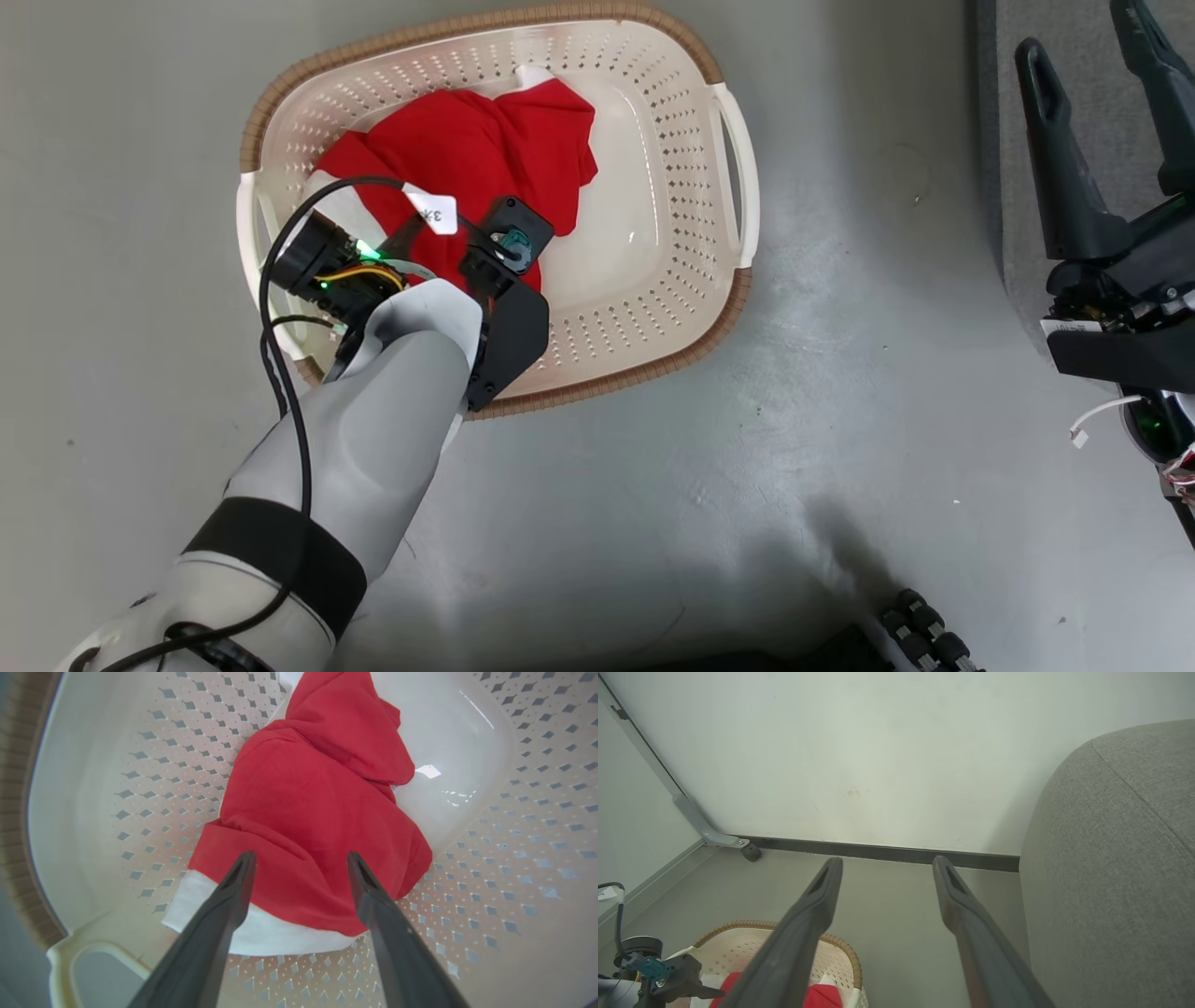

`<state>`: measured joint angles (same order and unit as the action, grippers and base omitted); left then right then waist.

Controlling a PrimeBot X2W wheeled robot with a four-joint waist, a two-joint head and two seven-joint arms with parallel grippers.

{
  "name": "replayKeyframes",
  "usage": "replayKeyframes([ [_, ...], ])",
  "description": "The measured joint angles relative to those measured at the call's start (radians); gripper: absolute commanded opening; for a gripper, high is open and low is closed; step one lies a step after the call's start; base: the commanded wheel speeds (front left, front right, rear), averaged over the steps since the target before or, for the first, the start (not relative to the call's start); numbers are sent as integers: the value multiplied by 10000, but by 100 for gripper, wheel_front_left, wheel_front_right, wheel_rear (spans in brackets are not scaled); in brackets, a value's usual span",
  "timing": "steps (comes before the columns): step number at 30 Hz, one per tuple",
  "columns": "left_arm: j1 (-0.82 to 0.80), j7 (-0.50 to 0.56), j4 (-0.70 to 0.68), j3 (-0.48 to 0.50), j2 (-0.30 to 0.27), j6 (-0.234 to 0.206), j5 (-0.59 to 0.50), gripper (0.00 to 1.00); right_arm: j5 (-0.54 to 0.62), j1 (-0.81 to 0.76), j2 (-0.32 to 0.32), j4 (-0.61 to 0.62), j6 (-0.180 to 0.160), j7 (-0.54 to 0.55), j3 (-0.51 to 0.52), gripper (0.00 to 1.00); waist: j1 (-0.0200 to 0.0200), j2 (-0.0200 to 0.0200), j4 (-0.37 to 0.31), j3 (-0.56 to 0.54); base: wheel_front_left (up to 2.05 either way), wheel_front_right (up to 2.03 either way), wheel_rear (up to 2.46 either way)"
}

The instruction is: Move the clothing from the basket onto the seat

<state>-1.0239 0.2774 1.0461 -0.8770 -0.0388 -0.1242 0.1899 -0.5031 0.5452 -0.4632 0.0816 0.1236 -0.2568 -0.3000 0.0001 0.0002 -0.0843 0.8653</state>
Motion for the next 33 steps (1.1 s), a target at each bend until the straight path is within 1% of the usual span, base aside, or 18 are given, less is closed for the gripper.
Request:
replayKeyframes([
  [4, -162, 353, 274, -21, 4, 0, -146, 100, -90, 22, -67, 107, 0, 0, 8, 100, 0, 0, 19, 177, 0, 0, 0],
  [15, -597, 468, 918, 134, 8, 0, -326, 100, -205, 159, -150, 585, 2, 0, -10, 100, 0, 0, -15, 737, 0, 0, 0],
  [23, -830, 581, 1160, 247, 4, 0, -370, 100, -280, 410, -138, 974, 2, 0, -167, 100, -1, 0, -238, 1220, 0, 0, 0],
  [28, -992, 656, 1313, 314, 4, 0, -616, 100, -366, 548, -128, 1139, 2, 0, -219, 100, -1, 0, -442, 1507, 0, 0, 0],
  [29, -1030, 654, 1333, 341, 2, 0, -629, 68, -368, 583, -121, 1143, 2, 0, -222, 100, -1, 0, -485, 1557, 0, 0, 0],
  [30, -1042, 654, 1323, 337, -2, 0, -631, 18, -372, 595, -115, 1137, 2, 0, -215, 100, -1, 0, -529, 1601, 0, 0, 0],
  [31, -1043, 654, 1325, 339, -2, 0, -642, 0, -382, 595, -109, 1129, 2, 0, -215, 100, 0, 0, -568, 1636, 0, 0, 0],
  [33, -1043, 642, 1329, 376, 2, 0, -642, 0, -430, 595, -96, 1076, 2, 0, -209, 100, 0, 0, -636, 1683, 0, 0, 0],
])
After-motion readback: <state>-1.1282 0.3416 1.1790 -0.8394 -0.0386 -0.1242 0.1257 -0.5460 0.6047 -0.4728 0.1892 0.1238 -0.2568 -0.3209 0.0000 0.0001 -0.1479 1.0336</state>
